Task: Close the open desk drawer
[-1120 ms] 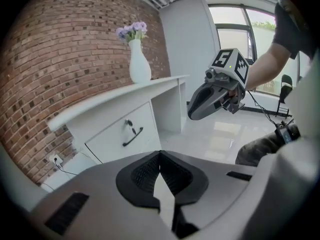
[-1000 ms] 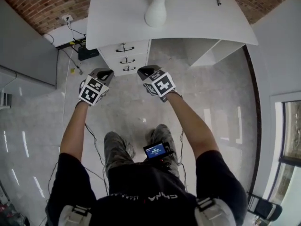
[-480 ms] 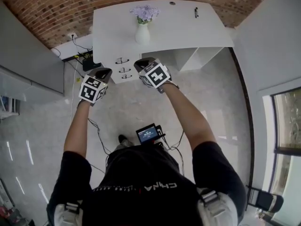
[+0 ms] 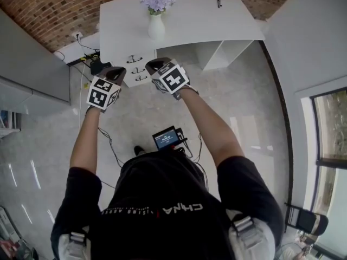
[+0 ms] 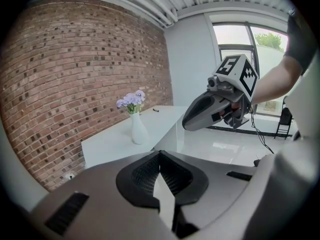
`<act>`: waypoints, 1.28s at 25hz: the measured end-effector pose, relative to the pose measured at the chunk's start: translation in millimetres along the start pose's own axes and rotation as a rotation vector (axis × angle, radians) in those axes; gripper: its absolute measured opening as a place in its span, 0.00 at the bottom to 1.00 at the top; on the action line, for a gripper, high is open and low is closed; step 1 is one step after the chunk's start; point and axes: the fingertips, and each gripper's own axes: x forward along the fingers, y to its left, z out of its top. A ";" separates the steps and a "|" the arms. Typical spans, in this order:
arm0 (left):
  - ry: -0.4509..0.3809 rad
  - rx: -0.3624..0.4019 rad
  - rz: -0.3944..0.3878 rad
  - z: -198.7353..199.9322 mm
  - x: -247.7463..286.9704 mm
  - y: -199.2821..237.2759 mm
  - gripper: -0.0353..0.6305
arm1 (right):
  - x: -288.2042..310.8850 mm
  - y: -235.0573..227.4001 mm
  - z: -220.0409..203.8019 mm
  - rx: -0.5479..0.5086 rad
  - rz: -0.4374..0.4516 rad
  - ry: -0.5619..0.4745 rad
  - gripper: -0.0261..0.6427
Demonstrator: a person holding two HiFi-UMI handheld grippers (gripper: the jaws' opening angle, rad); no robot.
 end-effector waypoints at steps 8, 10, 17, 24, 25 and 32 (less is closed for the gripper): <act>0.034 -0.002 0.031 -1.9 8.7 -26.5 0.07 | -20.9 -11.6 -18.6 -0.011 0.025 0.001 0.07; 0.044 -0.008 0.043 -1.5 11.4 -33.9 0.07 | -26.4 -15.9 -25.5 -0.016 0.038 0.004 0.07; 0.063 -0.057 0.096 -12.8 14.2 -51.1 0.07 | -25.9 -13.2 -47.7 -0.025 0.113 0.019 0.07; 0.100 -0.059 0.115 -21.6 0.2 -100.8 0.07 | -65.1 2.3 -78.1 -0.015 0.141 0.016 0.07; 0.098 -0.059 0.116 -22.3 -3.4 -105.5 0.07 | -70.5 6.2 -80.6 -0.010 0.141 0.011 0.07; 0.051 -0.054 0.138 -15.1 -42.0 -162.8 0.07 | -119.2 42.0 -104.2 -0.003 0.113 0.001 0.07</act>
